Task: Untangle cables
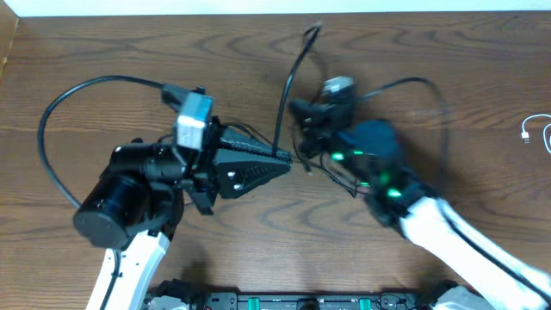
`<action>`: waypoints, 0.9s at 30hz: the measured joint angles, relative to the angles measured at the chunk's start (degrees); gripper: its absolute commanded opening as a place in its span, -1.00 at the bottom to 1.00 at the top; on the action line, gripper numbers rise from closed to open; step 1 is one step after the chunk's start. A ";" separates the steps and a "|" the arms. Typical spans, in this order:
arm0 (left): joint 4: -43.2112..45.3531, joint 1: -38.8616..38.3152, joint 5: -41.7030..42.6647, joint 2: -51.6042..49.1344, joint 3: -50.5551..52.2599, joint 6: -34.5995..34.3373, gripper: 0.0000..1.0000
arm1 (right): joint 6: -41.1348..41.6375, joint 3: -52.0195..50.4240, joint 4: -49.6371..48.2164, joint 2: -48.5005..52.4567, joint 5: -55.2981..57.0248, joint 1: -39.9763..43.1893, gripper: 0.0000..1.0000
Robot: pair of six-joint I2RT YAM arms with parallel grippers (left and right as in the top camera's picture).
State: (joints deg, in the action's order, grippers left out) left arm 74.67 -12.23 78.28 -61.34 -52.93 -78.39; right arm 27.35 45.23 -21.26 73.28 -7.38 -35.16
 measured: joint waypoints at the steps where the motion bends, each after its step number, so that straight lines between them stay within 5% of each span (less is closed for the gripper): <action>1: 0.00 0.00 0.68 -0.92 0.00 0.48 -0.85 | -0.04 0.07 2.29 -2.34 -0.07 0.85 -0.98; 6: -0.76 0.00 2.21 -6.93 0.00 1.64 -0.85 | -1.75 0.13 14.47 -12.90 -2.67 3.85 -0.98; 13: -13.86 0.00 -5.31 -13.18 -0.02 2.19 -0.85 | -4.07 0.13 27.06 -20.57 -10.23 4.09 -0.98; 19: -27.74 0.00 -14.12 -14.16 -0.04 2.12 -0.85 | -4.44 0.13 27.54 -20.52 -20.37 4.09 -0.99; 27: -30.69 -1.66 -18.45 -14.14 -0.04 3.89 -0.85 | -3.39 0.13 22.69 -18.86 -25.59 3.34 -0.98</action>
State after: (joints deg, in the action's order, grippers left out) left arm 43.99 -13.89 59.83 -75.48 -52.97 -74.50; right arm 23.97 45.36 1.43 54.41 -32.97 -31.81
